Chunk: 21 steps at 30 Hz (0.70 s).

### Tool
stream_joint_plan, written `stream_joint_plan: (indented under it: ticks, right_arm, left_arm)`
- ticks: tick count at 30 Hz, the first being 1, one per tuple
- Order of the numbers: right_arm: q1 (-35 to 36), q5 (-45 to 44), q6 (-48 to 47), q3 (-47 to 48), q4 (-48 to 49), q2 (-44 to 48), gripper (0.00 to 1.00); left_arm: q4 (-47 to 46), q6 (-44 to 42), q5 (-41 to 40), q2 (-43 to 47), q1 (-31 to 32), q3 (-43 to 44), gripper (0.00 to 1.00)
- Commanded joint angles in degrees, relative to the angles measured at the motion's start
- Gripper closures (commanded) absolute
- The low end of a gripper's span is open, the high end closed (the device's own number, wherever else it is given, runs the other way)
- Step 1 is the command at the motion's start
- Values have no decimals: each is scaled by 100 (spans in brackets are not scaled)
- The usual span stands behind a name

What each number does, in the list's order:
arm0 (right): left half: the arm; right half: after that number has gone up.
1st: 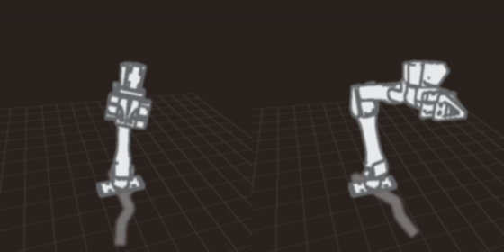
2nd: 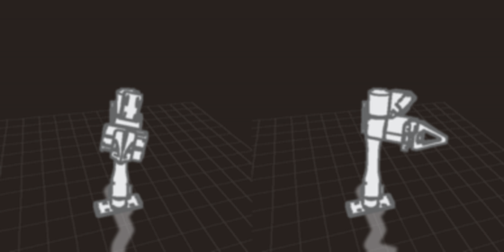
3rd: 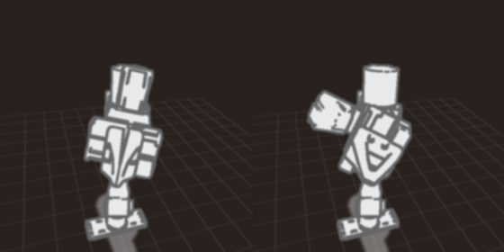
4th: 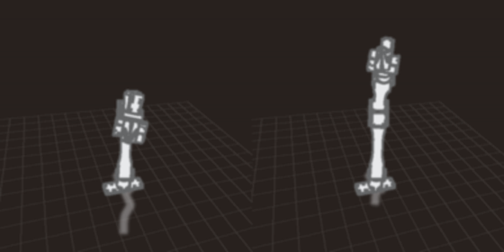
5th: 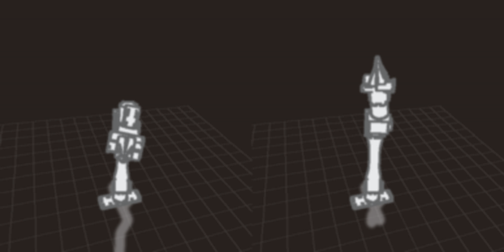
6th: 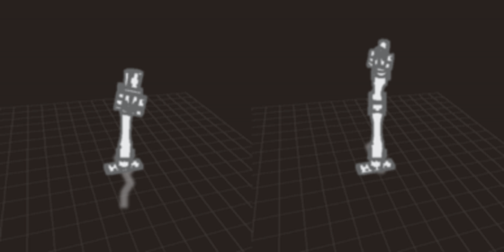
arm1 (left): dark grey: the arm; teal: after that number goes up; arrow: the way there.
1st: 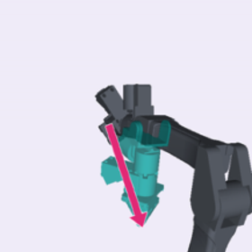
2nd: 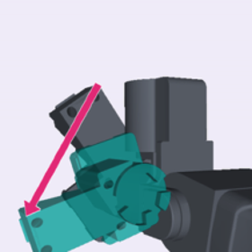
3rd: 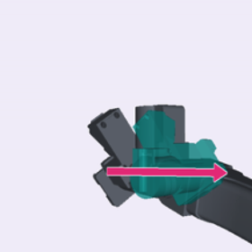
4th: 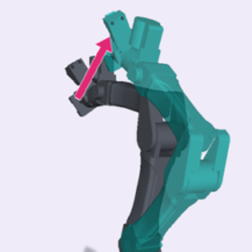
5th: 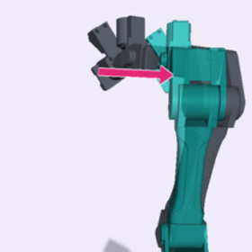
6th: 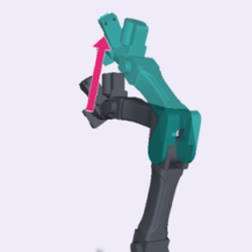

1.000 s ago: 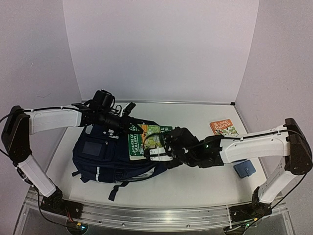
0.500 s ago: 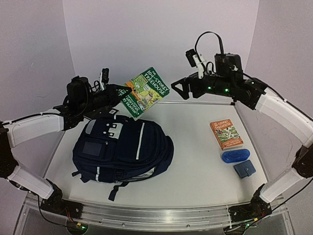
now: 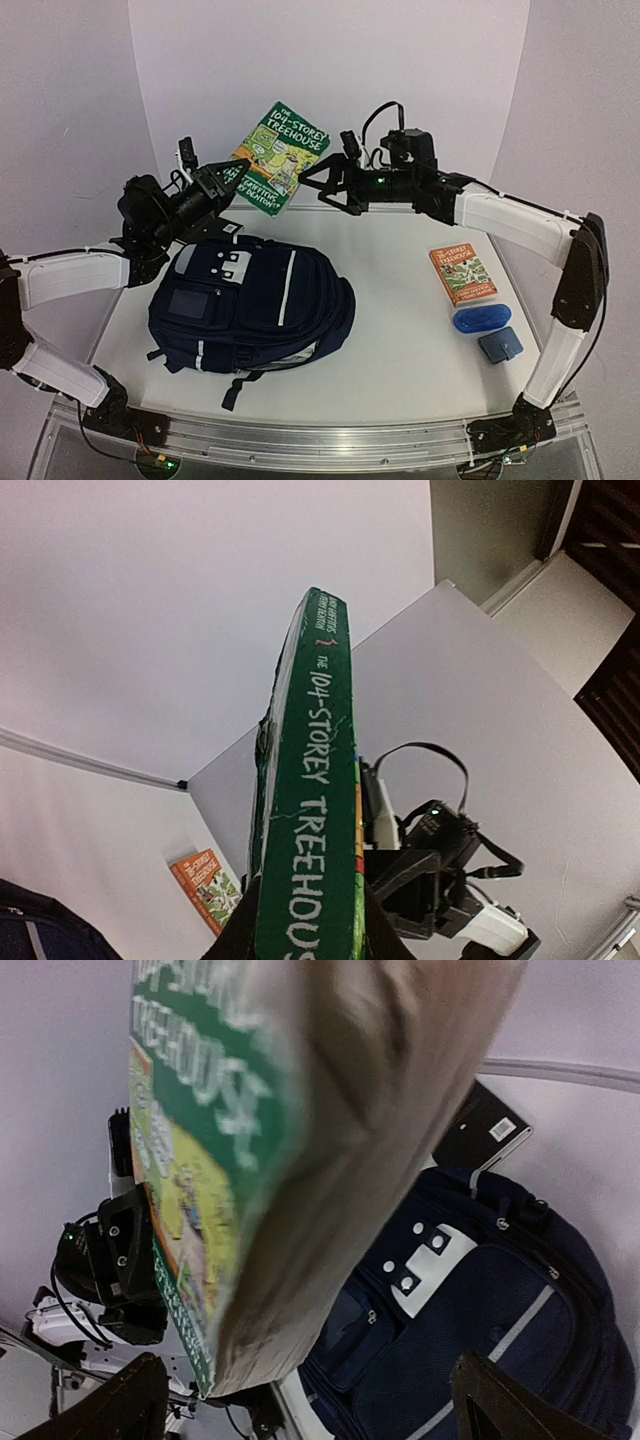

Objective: Pack the student bag
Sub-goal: Pick up the book from the center of the board.

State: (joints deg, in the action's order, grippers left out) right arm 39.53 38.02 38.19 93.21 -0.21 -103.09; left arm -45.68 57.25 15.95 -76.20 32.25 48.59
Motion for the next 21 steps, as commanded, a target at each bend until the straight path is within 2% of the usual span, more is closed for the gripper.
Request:
stream_joint_plan:
  ticks: [1, 9, 14, 15, 18, 21]
  right_arm:
    - [-1, 531, 1032, 181, 1349, -238, 2]
    - [2, 896, 1902, 276, 2590, -510, 24]
    - [3, 962, 2054, 250, 2827, -521, 20]
    - [4, 962, 2060, 249, 2847, -523, 22]
    - [5, 944, 2056, 251, 2864, -522, 36]
    - [-2, 923, 2025, 252, 2833, -508, 51]
  left_arm:
    - [-1592, 516, -82, 259, 27, -16, 100]
    - [-1951, 967, -29, 41, 36, -151, 100]
    - [-2083, 1164, -64, -98, 38, -198, 100]
    - [-2097, 1202, -85, -121, 36, -201, 100]
    - [-1971, 1221, -81, -169, 48, -143, 100]
    - [-1449, 1169, 12, -205, 92, 25, 100]
